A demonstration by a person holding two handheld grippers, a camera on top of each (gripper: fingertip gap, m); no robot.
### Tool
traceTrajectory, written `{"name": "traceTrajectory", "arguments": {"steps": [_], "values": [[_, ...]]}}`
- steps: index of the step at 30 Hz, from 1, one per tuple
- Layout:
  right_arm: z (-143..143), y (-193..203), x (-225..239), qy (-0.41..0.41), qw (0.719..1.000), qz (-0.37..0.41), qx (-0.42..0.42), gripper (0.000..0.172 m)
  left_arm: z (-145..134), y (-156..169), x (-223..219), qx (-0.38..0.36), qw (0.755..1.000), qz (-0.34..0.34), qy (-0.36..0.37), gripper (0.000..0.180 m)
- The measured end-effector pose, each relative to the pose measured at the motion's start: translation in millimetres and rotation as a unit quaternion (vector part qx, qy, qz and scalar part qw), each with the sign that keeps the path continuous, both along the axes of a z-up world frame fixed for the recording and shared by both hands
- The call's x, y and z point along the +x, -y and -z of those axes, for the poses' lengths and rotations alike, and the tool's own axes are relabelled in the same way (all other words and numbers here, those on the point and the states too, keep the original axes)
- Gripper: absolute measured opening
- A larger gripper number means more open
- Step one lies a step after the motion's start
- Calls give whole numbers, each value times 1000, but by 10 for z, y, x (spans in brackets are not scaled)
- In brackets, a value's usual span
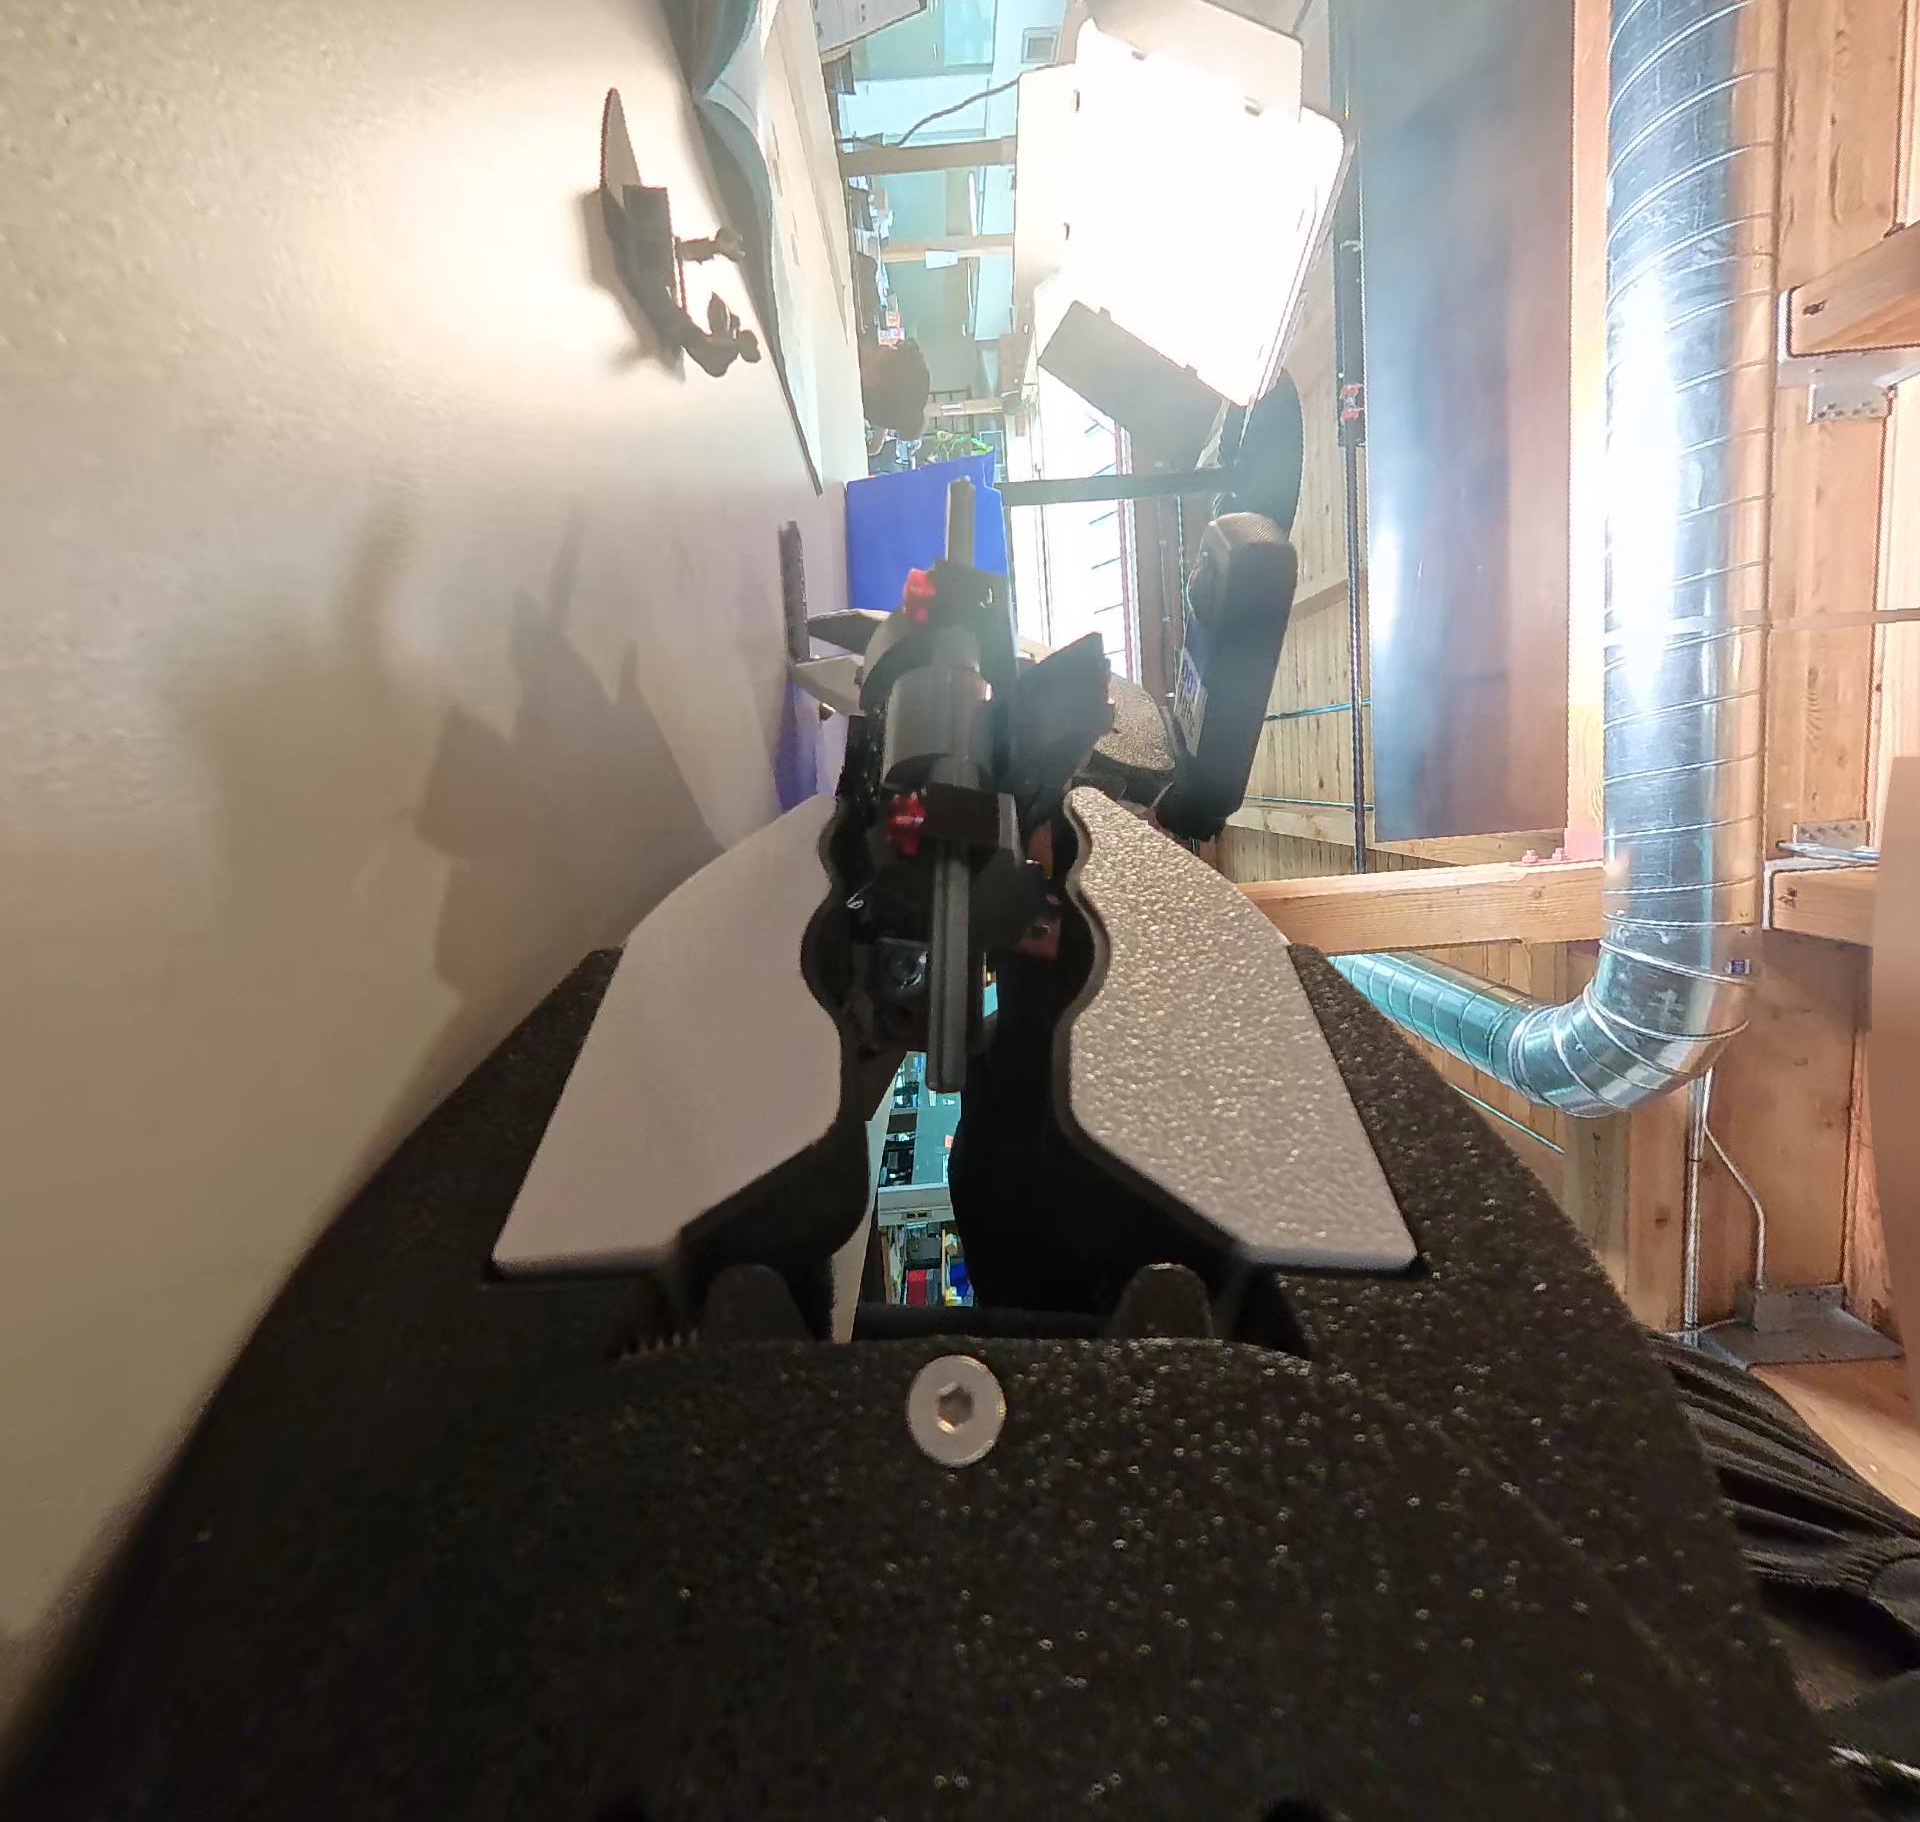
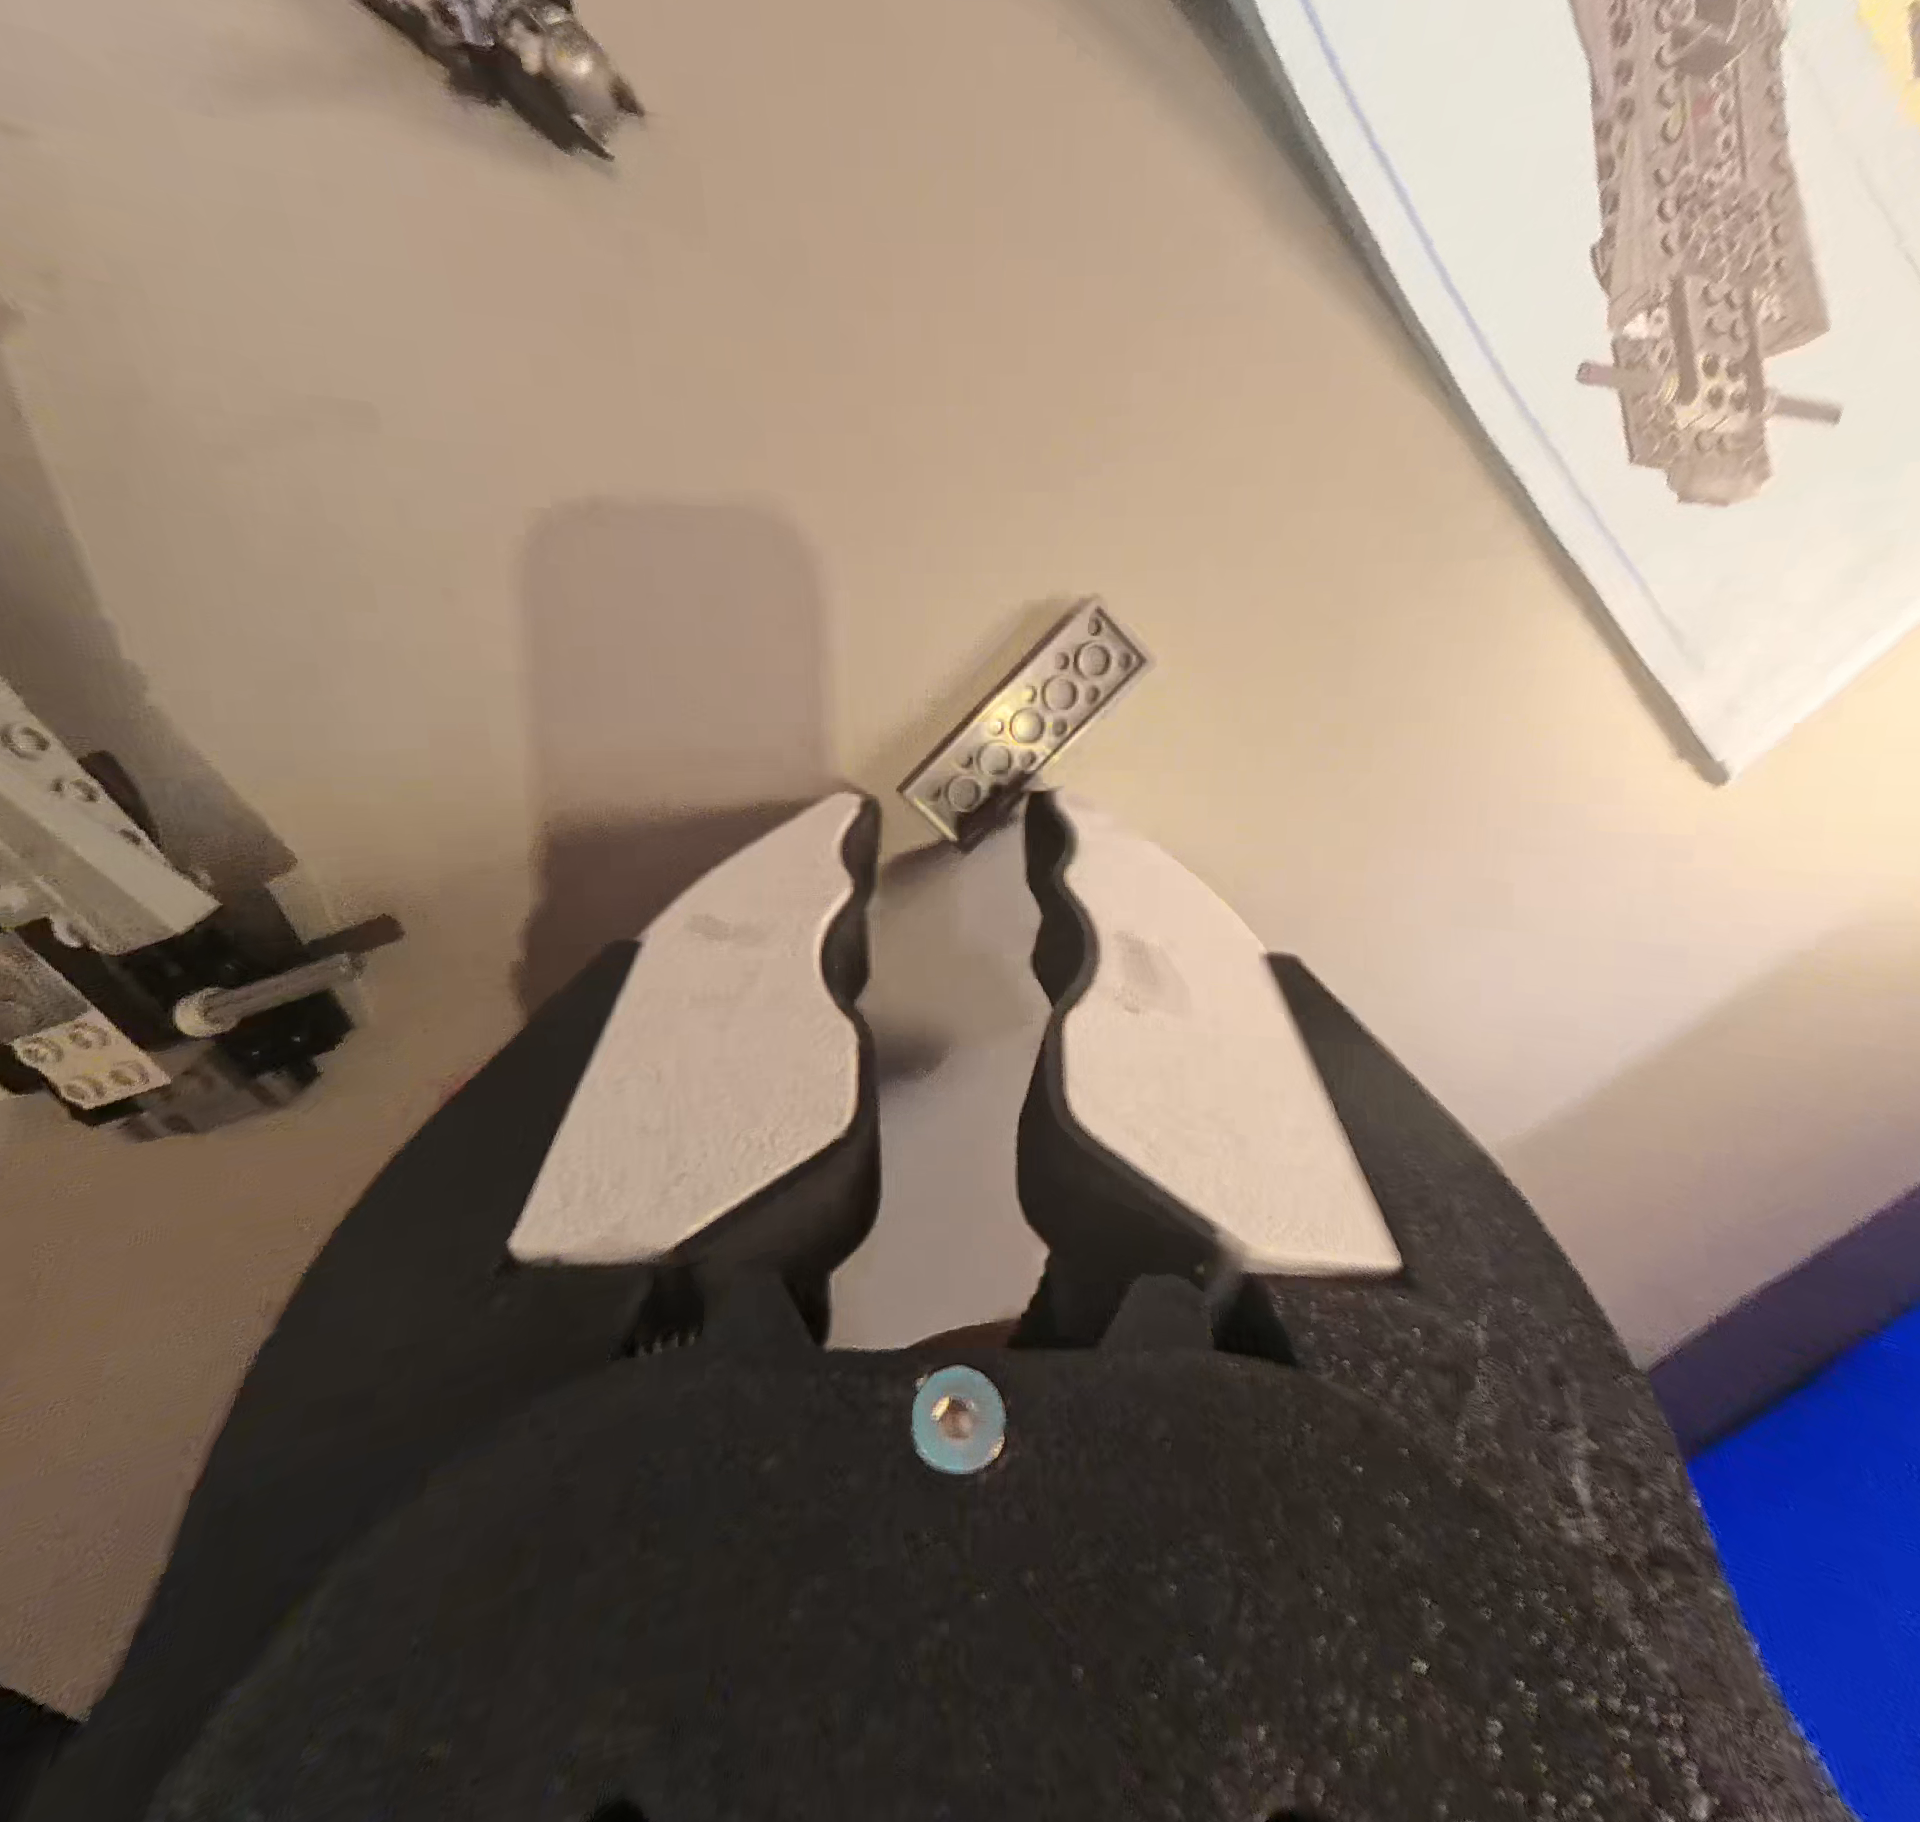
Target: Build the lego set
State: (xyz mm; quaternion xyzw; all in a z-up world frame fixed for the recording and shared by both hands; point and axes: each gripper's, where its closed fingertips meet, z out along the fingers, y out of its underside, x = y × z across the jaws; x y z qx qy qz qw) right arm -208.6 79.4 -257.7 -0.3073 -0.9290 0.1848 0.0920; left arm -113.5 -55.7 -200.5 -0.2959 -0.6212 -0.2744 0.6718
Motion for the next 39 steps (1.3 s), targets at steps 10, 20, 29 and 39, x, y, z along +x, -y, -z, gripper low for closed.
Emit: {"name": "traceTrajectory", "arguments": {"steps": [10,20,29,39], "values": [[-42,22,237,15,996,-89,-25,3,-19,23,21,10,1000,0,-5,36],[-19,223,270,47,997,-45,-39,48,-27,32,32,12,1000,0,-8,36],[-190,361,418,31,993,-96,-69,16,-31,58,57,7,1000,-9,-12,36],[-1245,142,461,-151,972,-102,-148,37,-38,62,55,9,1000,-10,-14,36]]}}
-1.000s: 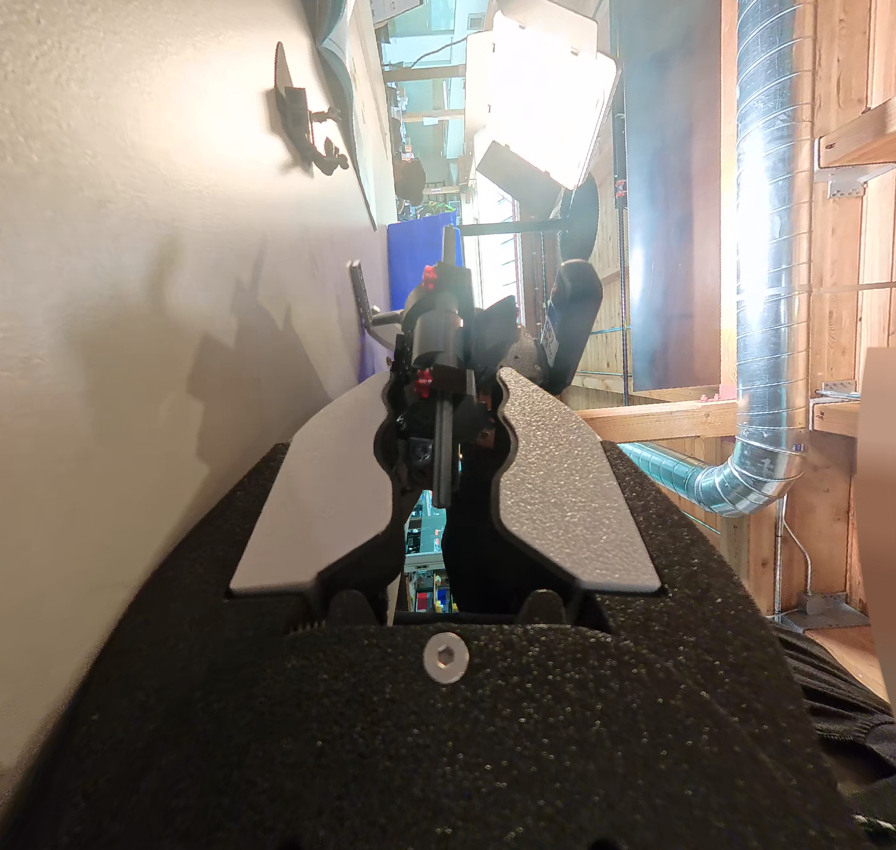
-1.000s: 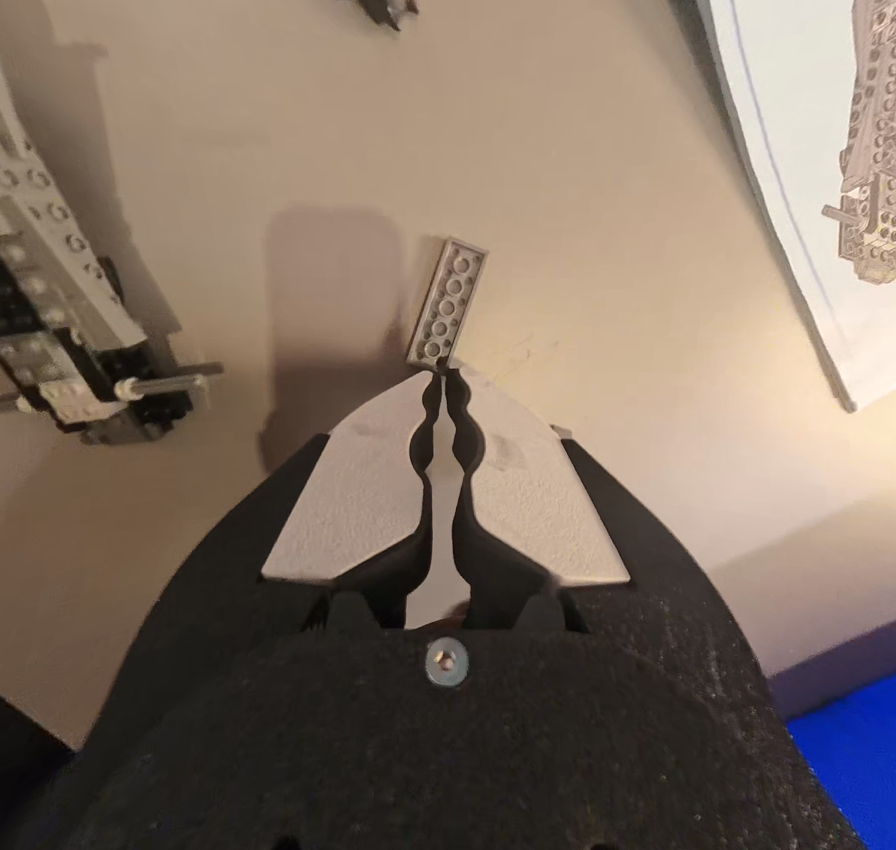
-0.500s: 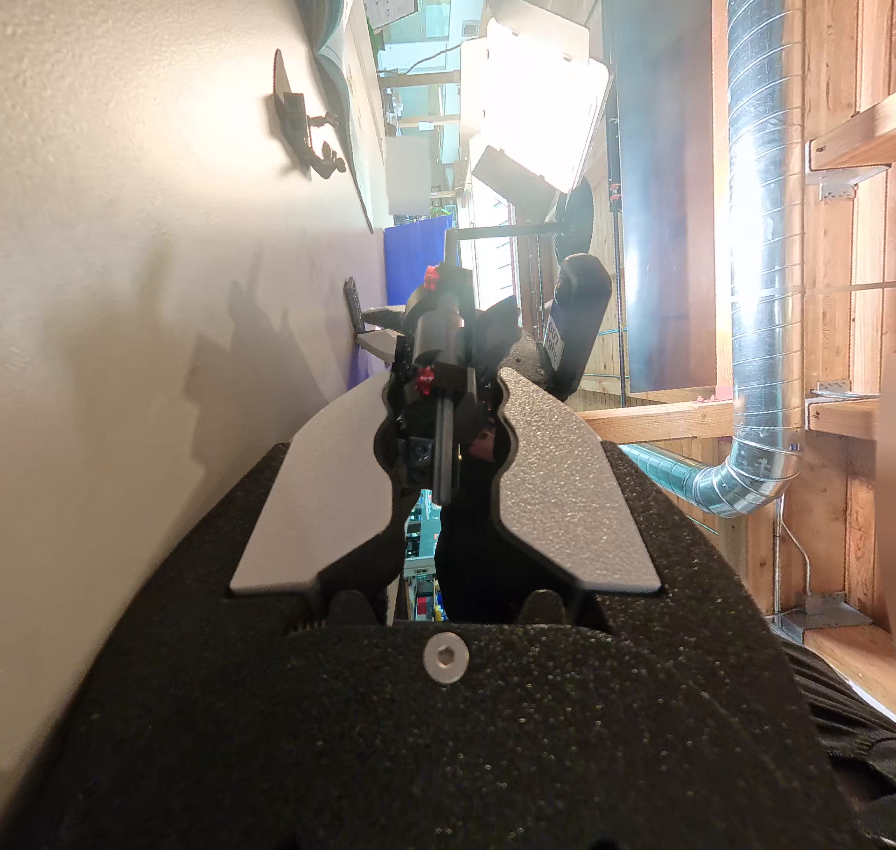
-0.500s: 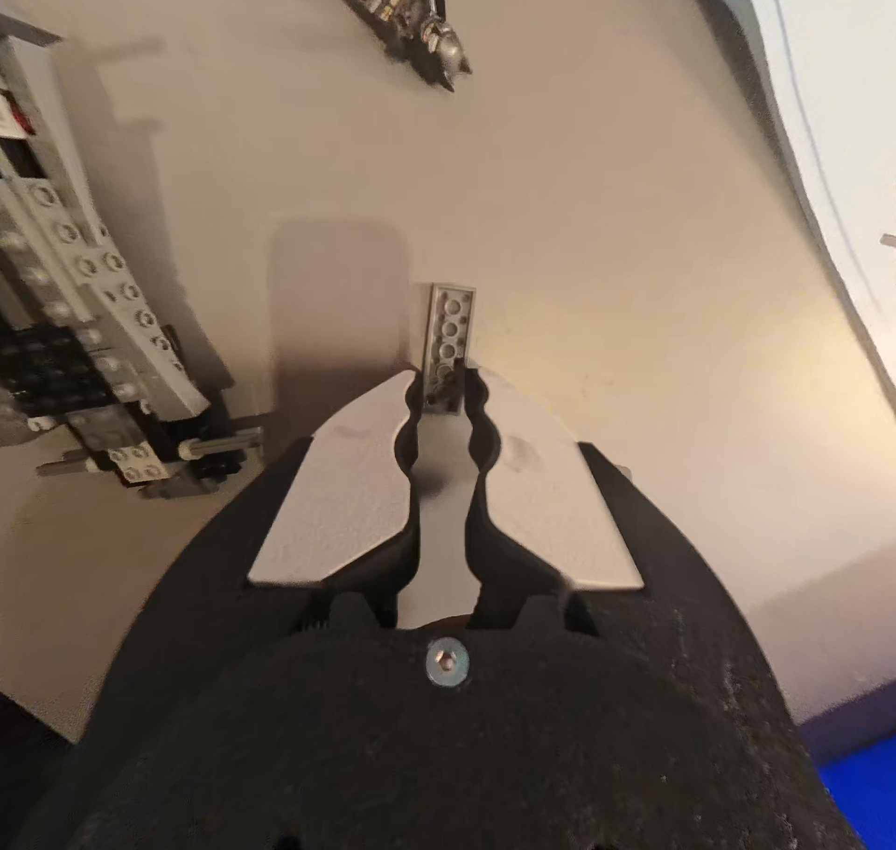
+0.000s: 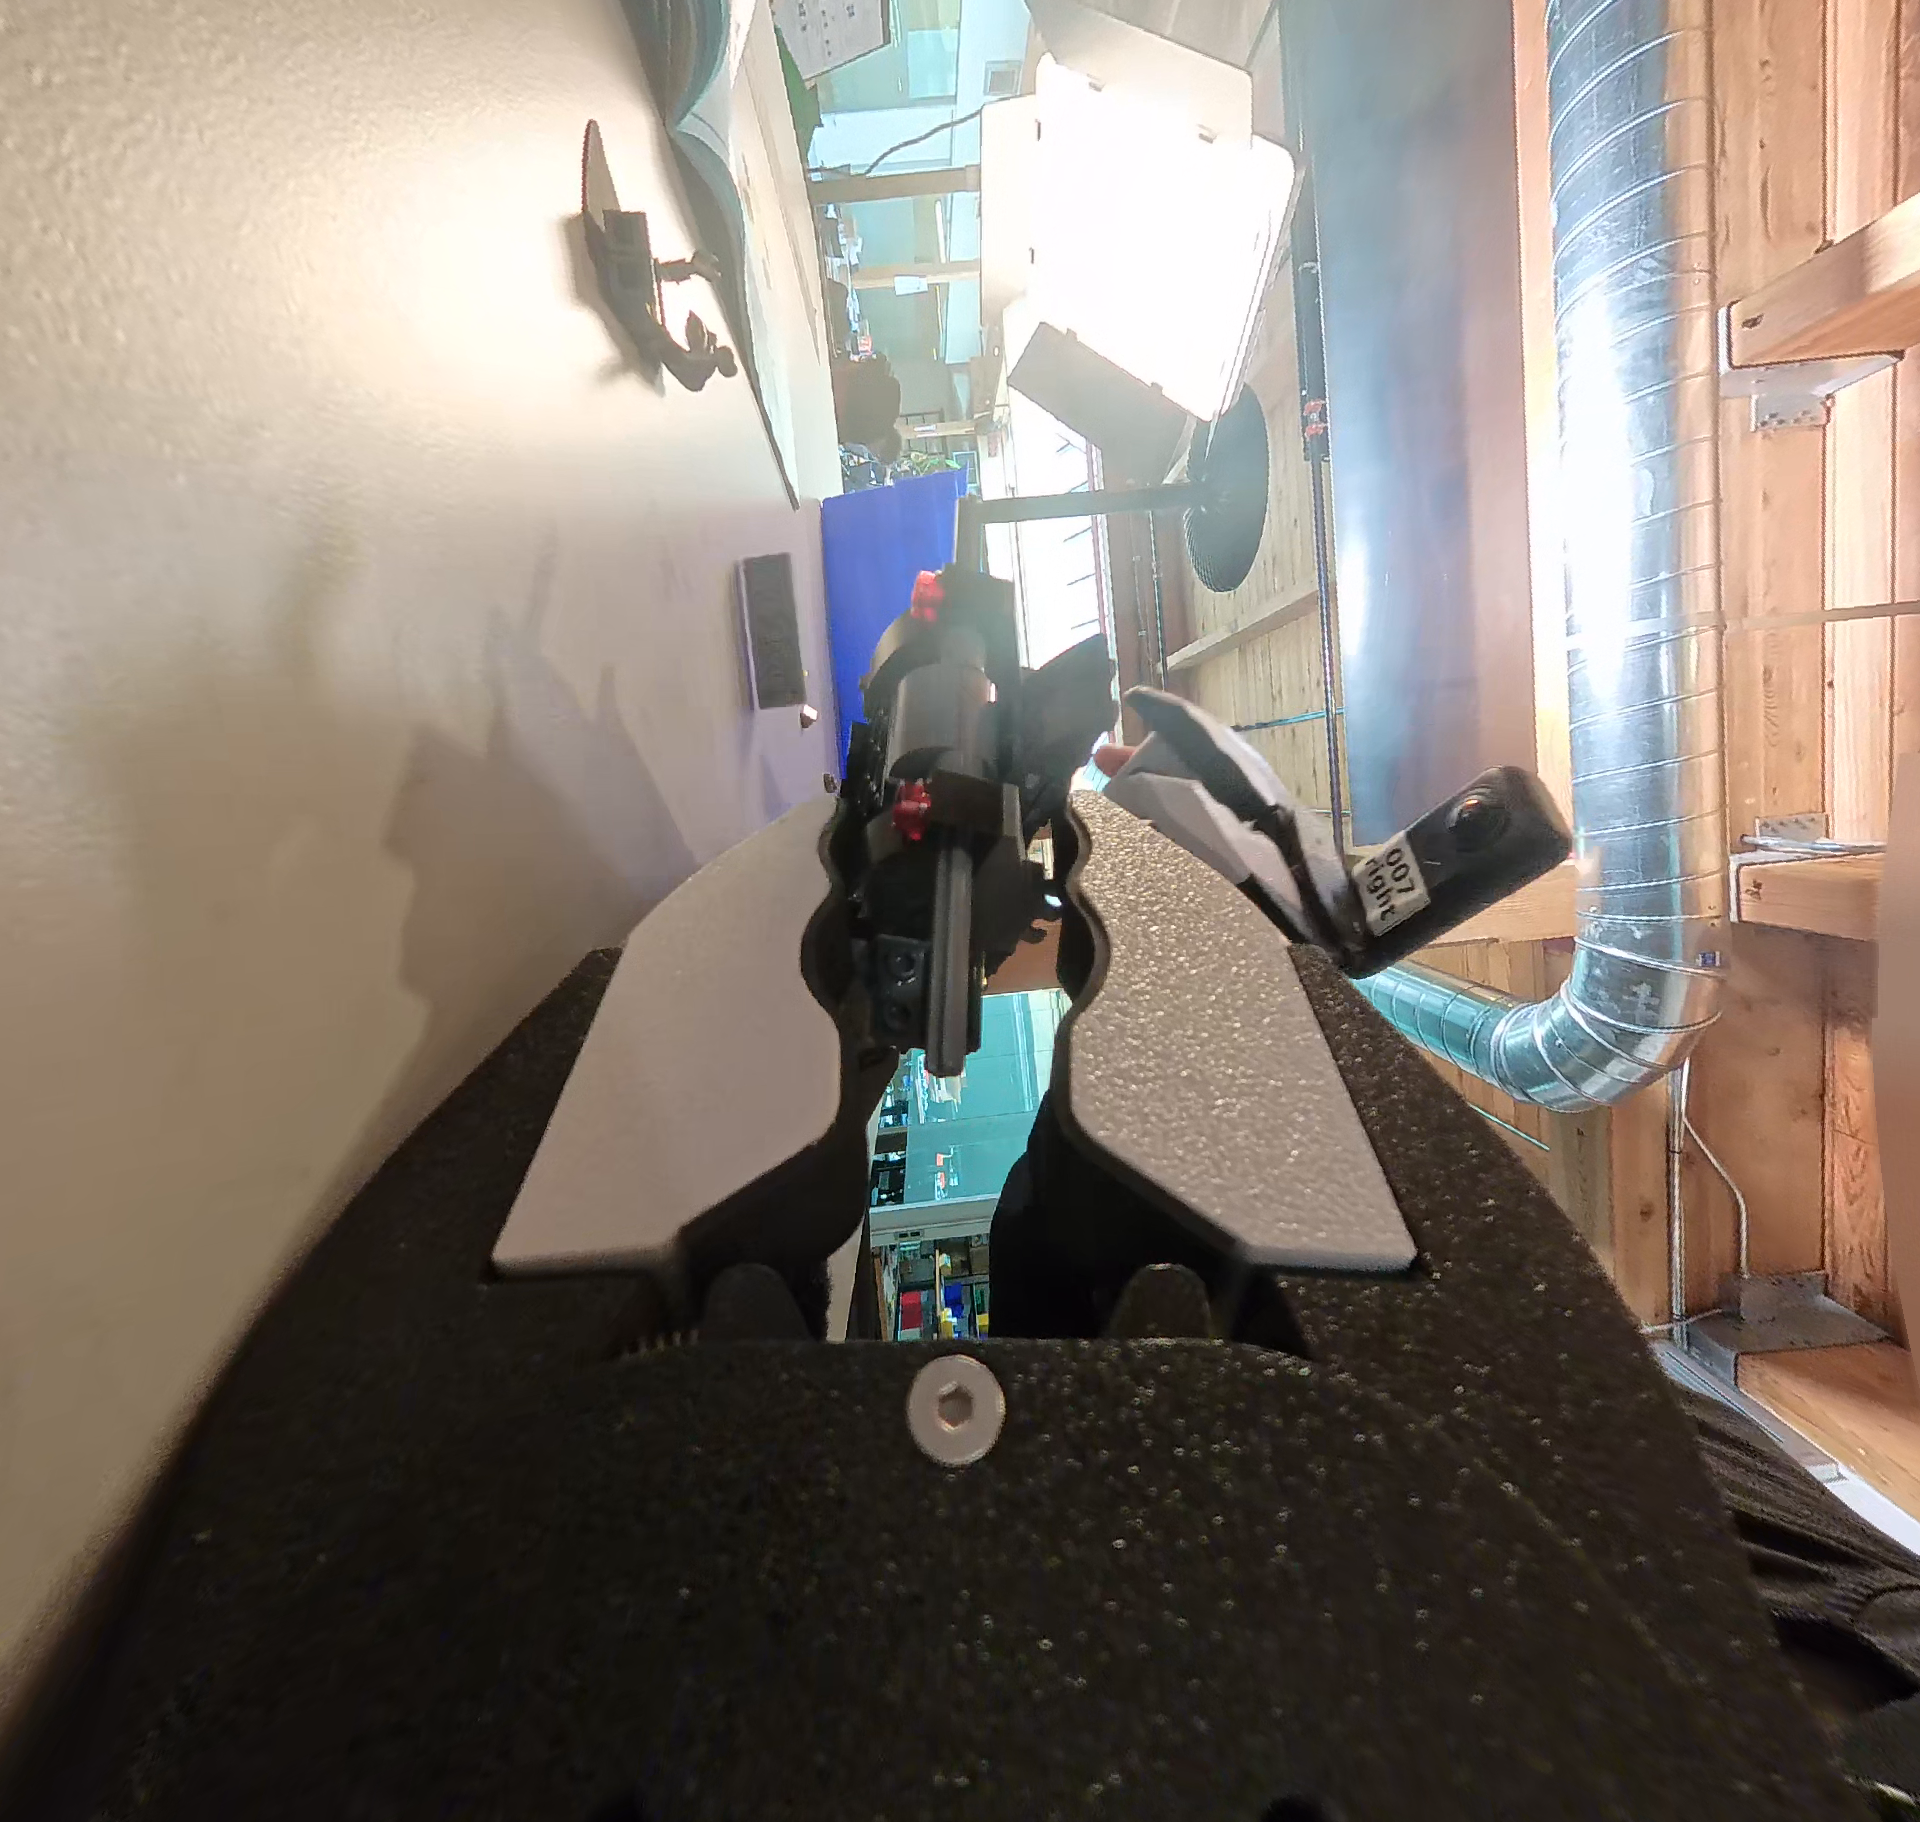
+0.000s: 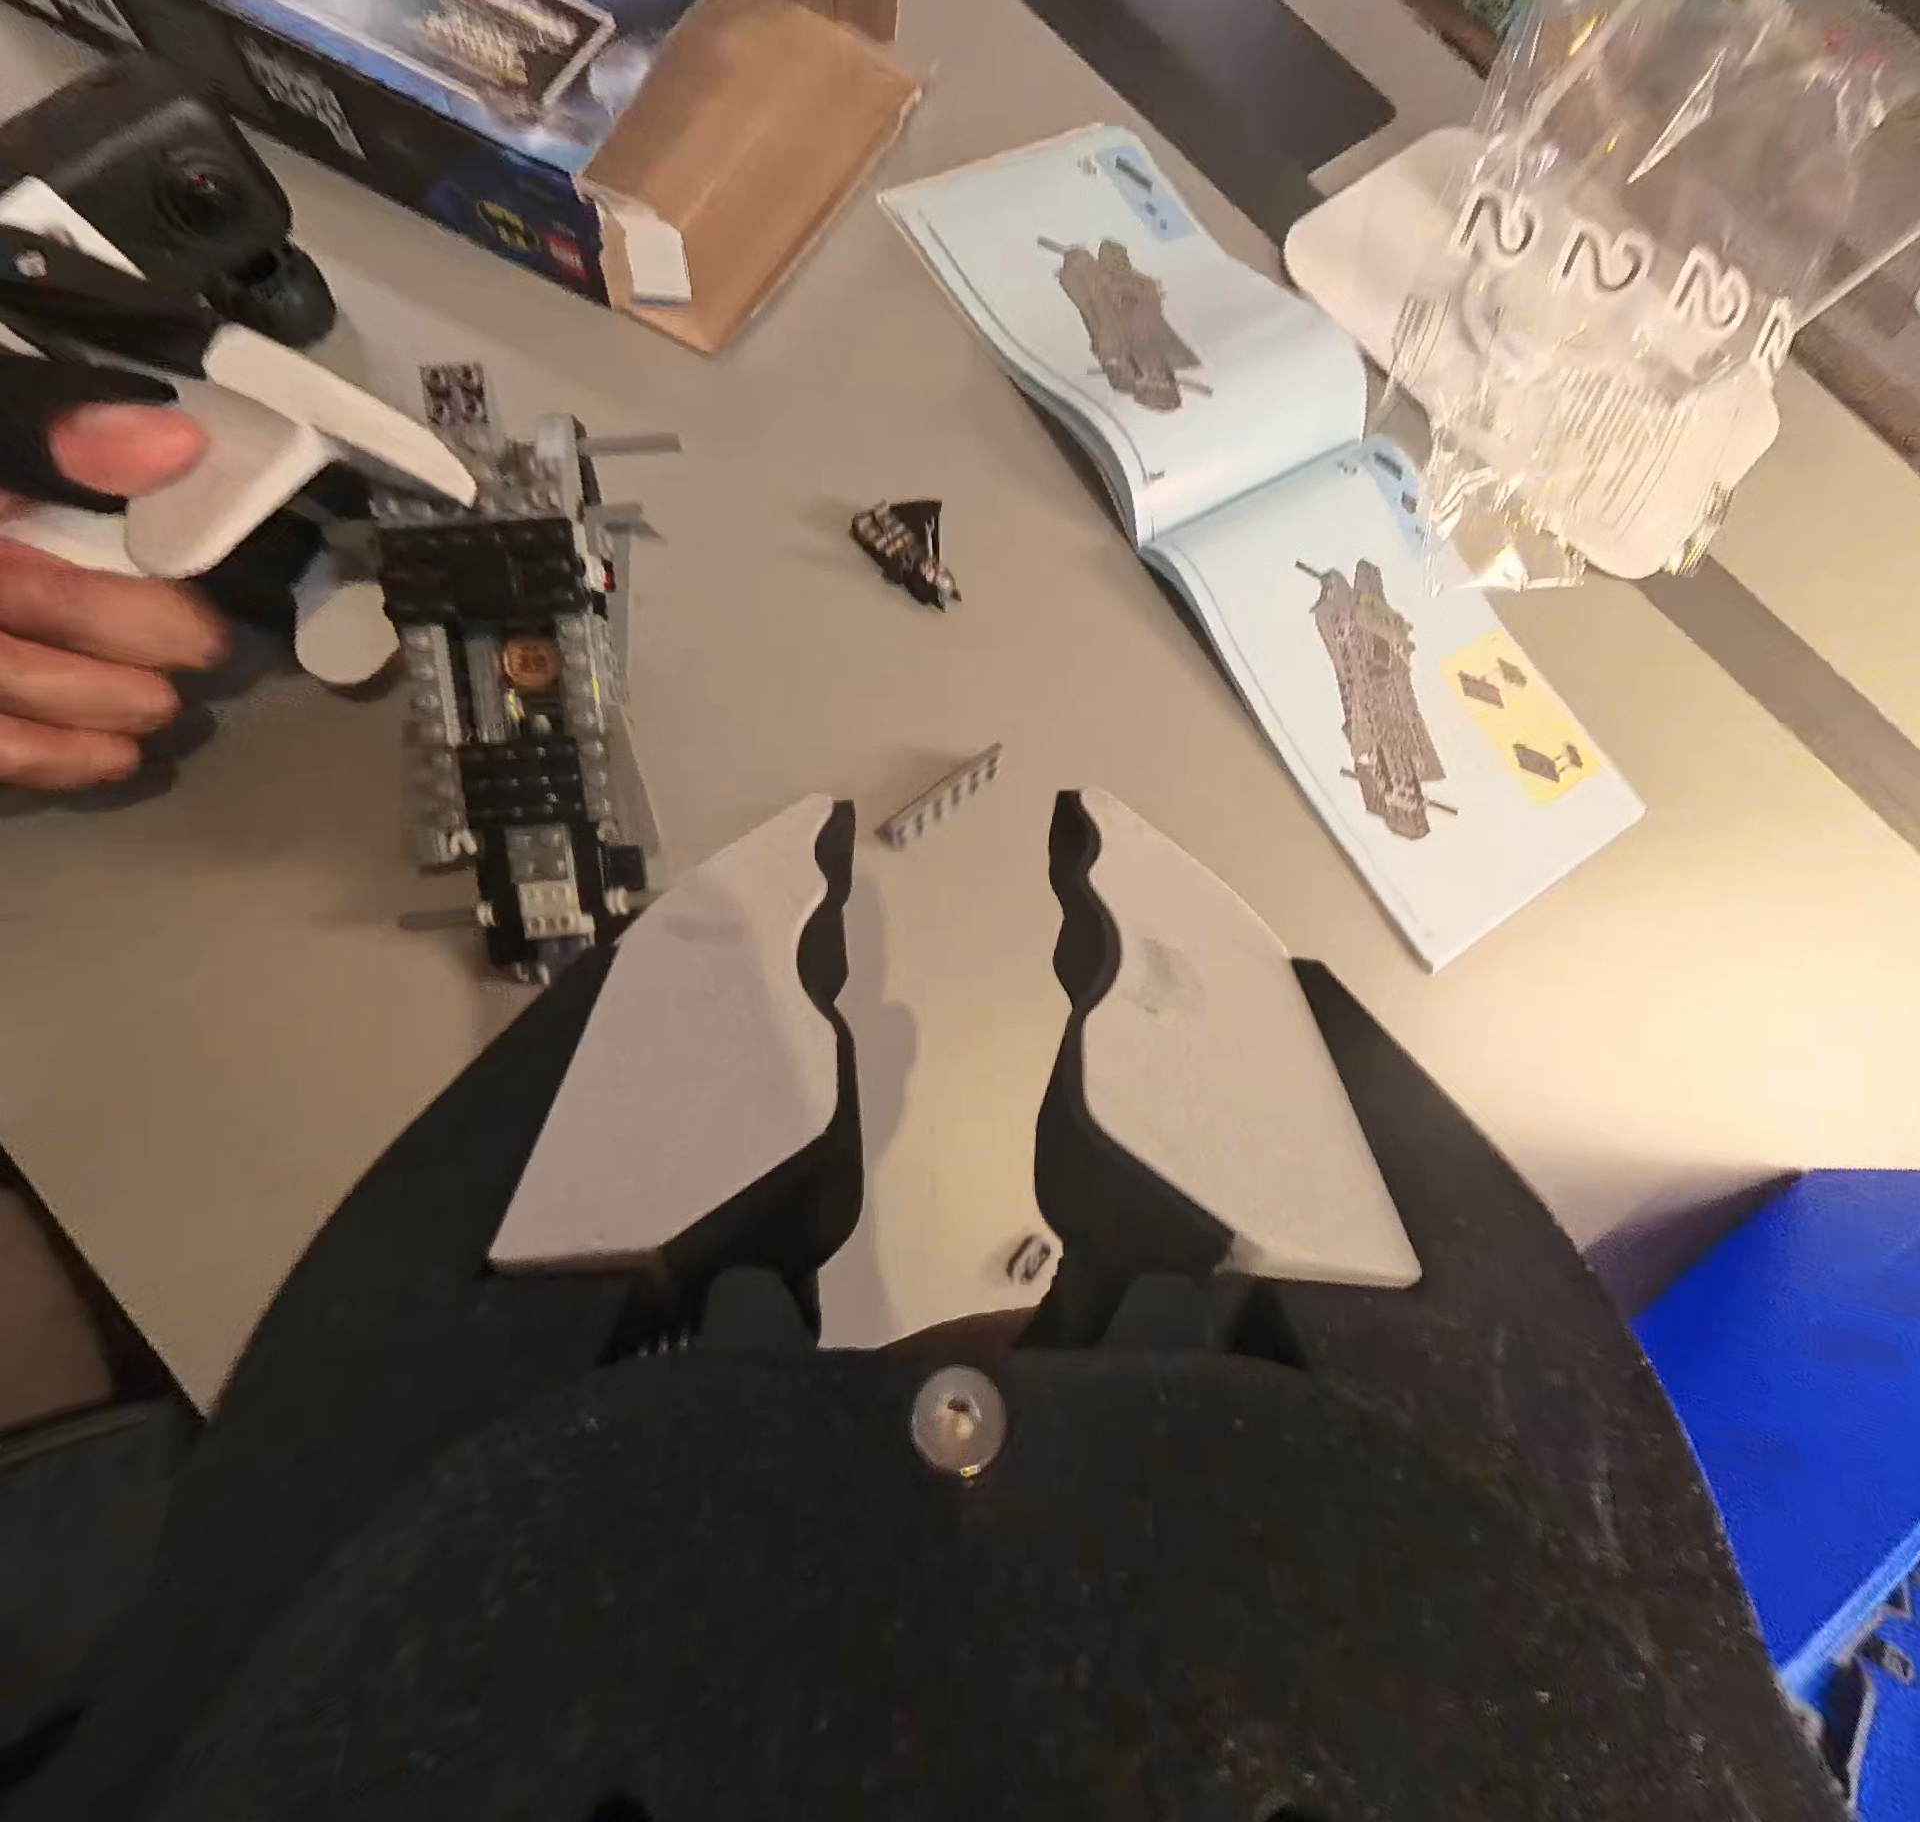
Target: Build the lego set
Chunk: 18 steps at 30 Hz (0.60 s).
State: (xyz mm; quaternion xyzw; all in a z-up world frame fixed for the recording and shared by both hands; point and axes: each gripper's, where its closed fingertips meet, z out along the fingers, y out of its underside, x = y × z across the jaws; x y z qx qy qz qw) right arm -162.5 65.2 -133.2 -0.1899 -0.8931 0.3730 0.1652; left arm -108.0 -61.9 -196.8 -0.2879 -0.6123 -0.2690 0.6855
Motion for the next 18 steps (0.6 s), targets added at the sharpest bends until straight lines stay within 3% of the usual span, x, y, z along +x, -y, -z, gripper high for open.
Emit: {"name": "traceTrajectory", "arguments": {"steps": [4,8,15,18], "values": [[515,-172,-9,68,995,48,51,35,5,0,-6,-1,1000,0,1,36],[910,-55,-74,131,985,93,57,38,10,-1,-11,-2,1000,-1,3,36],[1227,187,-278,143,975,138,102,49,12,21,-14,-5,1000,-10,2,36],[1246,248,-312,140,976,130,109,36,10,34,-13,-5,1000,-14,1,36]]}}
